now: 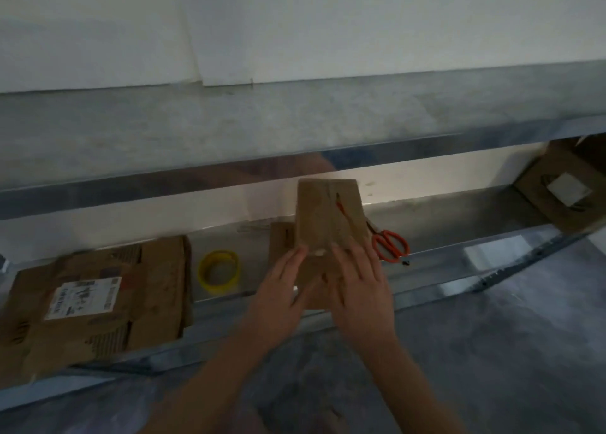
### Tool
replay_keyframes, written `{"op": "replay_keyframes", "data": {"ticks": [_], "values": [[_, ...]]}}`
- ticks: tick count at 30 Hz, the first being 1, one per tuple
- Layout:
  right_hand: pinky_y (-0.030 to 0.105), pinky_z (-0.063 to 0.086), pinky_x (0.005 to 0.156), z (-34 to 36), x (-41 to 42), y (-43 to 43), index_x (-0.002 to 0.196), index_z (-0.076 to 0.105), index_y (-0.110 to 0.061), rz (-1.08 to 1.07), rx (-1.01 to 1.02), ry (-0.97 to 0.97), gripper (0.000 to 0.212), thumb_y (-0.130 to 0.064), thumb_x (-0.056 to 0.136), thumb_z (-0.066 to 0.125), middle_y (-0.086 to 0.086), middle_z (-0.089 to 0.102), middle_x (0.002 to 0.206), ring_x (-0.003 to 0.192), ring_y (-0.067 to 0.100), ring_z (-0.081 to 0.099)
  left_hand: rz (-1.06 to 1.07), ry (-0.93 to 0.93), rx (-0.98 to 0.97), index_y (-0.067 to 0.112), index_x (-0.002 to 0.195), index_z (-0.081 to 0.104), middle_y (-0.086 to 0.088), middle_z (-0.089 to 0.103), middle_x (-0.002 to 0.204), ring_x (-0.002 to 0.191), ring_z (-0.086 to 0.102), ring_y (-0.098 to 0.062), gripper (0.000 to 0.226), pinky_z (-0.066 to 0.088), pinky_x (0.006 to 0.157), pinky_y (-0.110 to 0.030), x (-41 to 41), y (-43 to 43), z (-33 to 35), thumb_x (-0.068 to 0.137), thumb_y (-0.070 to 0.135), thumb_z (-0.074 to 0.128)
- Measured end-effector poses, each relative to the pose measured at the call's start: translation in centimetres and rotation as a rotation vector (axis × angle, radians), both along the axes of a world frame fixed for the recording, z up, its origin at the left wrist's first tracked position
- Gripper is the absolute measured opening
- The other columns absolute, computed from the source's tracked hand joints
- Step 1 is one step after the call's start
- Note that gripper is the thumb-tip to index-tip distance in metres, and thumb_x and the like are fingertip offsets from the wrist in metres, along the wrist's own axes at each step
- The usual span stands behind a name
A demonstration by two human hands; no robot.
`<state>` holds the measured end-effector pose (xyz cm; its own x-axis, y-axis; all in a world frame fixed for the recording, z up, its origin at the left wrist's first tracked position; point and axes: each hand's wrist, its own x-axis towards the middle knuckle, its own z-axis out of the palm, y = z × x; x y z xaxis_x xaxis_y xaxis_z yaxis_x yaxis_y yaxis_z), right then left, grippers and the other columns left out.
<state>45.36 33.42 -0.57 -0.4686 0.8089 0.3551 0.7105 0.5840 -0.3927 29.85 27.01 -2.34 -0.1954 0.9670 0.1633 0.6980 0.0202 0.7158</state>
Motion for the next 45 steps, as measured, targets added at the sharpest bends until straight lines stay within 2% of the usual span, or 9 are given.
{"op": "replay_keyframes", "data": {"ticks": [3,6,9,15,21,28,35,41,45], "values": [[0.05,0.036,0.113,-0.1,3.2,3.2,0.142,0.049,-0.013,-0.081,-0.218,0.112,0.046,-0.021,0.097,0.057,0.014,0.042,0.15,0.142,0.033,0.034,0.204,-0.145,-0.057,0.029,0.152,0.014,0.011,0.016,0.157,0.142,0.016,-0.003,0.065,0.016,0.116,-0.024,2.4,2.0,0.1,0.098,0.042,0.046],[0.04,0.036,0.114,-0.8,4.2,6.1,0.148,0.04,-0.021,-0.05,-0.492,0.169,0.049,-0.033,0.101,0.05,0.004,0.043,0.151,0.14,0.021,0.038,0.352,-0.345,-0.149,0.03,0.153,0.013,0.0,0.032,0.154,0.137,0.036,-0.019,0.066,0.032,0.113,-0.046,3.0,4.1,0.4,0.098,0.04,0.047],[0.045,0.049,0.102,-1.1,3.3,6.7,0.145,0.041,-0.03,0.002,-0.66,0.329,0.049,-0.027,0.099,0.054,-0.002,0.059,0.131,0.12,0.017,0.057,0.348,-0.403,-0.144,0.028,0.154,0.004,-0.002,0.04,0.149,0.132,0.044,-0.021,0.072,0.038,0.109,-0.048,4.3,4.6,0.3,0.098,0.032,0.049],[0.045,0.051,0.099,-0.9,3.5,6.5,0.141,0.045,-0.035,0.044,-0.727,0.42,0.049,-0.028,0.094,0.061,-0.009,0.062,0.125,0.117,0.011,0.058,0.345,-0.451,-0.15,0.023,0.153,0.016,-0.003,0.041,0.147,0.133,0.043,-0.021,0.074,0.038,0.109,-0.049,3.8,4.7,0.6,0.093,0.035,0.058],[0.037,0.053,0.096,0.5,3.5,8.5,0.138,0.041,-0.032,0.104,-0.727,0.272,0.057,-0.047,0.089,0.065,-0.013,0.056,0.122,0.112,0.011,0.058,0.277,-0.286,-0.158,0.03,0.131,0.038,0.005,0.043,0.13,0.109,0.052,-0.009,0.054,0.048,0.089,-0.024,0.7,5.6,1.4,0.087,0.04,0.066],[0.037,0.052,0.088,-1.2,1.6,7.5,0.14,0.034,-0.015,-0.021,-0.505,0.111,0.059,-0.029,0.092,0.064,0.008,0.044,0.133,0.11,0.024,0.056,0.268,0.062,-0.063,0.021,0.129,0.049,-0.001,0.049,0.128,0.088,0.055,-0.006,0.048,0.047,0.081,-0.019,0.3,6.1,0.0,0.088,0.037,0.066],[0.039,0.054,0.091,-1.1,1.5,8.3,0.137,0.032,-0.019,-0.031,-0.516,0.094,0.06,-0.043,0.091,0.063,0.002,0.042,0.133,0.112,0.019,0.055,0.255,-0.012,-0.083,0.024,0.13,0.043,0.0,0.041,0.131,0.091,0.05,-0.001,0.054,0.043,0.083,-0.013,0.2,6.6,0.0,0.085,0.033,0.07],[0.036,0.057,0.089,0.5,4.6,12.2,0.142,0.04,-0.021,0.237,-0.738,0.004,0.066,-0.003,0.086,0.07,0.004,0.056,0.127,0.106,0.016,0.062,-0.181,0.028,-0.343,0.032,0.139,0.045,0.003,0.03,0.144,0.127,0.04,-0.011,0.071,0.038,0.108,-0.025,-5.3,7.1,2.2,0.079,0.008,0.075],[0.028,0.057,0.086,0.8,4.9,13.6,0.129,0.05,-0.03,0.238,-0.654,-0.047,0.052,-0.022,0.085,0.076,-0.004,0.065,0.112,0.096,0.008,0.064,-0.231,0.141,-0.255,0.038,0.13,0.055,0.009,0.034,0.129,0.121,0.039,-0.009,0.061,0.032,0.104,-0.013,-6.6,7.9,2.1,0.078,0.014,0.077]]}}
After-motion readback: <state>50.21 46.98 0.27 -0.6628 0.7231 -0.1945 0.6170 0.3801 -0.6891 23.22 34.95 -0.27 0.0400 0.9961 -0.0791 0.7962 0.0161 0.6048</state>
